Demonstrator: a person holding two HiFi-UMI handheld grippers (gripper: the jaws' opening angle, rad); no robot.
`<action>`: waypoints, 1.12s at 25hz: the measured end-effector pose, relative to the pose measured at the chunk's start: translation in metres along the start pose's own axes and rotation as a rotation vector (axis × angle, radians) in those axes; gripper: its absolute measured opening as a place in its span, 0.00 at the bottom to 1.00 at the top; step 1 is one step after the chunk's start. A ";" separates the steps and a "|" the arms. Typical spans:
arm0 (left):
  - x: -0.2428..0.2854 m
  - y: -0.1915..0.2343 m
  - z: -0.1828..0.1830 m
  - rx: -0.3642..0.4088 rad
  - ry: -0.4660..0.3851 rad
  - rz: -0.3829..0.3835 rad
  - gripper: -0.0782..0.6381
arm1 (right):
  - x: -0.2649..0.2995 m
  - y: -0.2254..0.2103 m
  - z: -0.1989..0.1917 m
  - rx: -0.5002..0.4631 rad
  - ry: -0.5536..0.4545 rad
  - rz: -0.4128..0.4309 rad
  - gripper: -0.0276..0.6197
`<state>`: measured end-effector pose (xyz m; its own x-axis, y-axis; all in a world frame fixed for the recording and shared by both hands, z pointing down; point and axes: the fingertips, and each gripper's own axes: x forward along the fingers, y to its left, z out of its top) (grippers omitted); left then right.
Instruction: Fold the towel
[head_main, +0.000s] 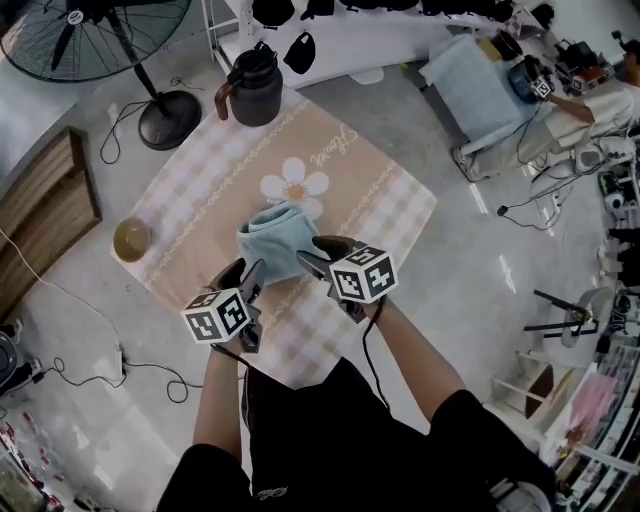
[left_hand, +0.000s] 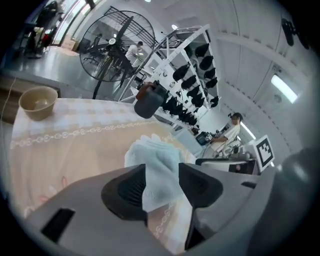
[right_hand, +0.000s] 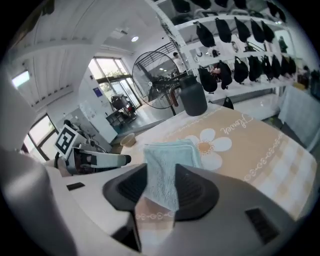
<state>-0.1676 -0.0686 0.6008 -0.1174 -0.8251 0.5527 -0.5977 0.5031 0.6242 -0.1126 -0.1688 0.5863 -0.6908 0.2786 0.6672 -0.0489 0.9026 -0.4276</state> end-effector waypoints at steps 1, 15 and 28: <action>-0.002 0.000 -0.008 0.035 0.017 0.030 0.40 | -0.003 0.001 -0.006 -0.035 0.008 -0.026 0.22; -0.058 -0.032 -0.110 0.193 0.048 0.204 0.12 | -0.049 0.037 -0.098 -0.178 0.023 -0.078 0.05; -0.139 -0.112 -0.058 0.334 -0.190 0.239 0.12 | -0.124 0.109 -0.063 -0.292 -0.188 -0.103 0.05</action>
<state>-0.0387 0.0044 0.4860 -0.4081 -0.7444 0.5285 -0.7558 0.6002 0.2618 0.0132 -0.0843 0.4948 -0.8151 0.1402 0.5621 0.0641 0.9861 -0.1531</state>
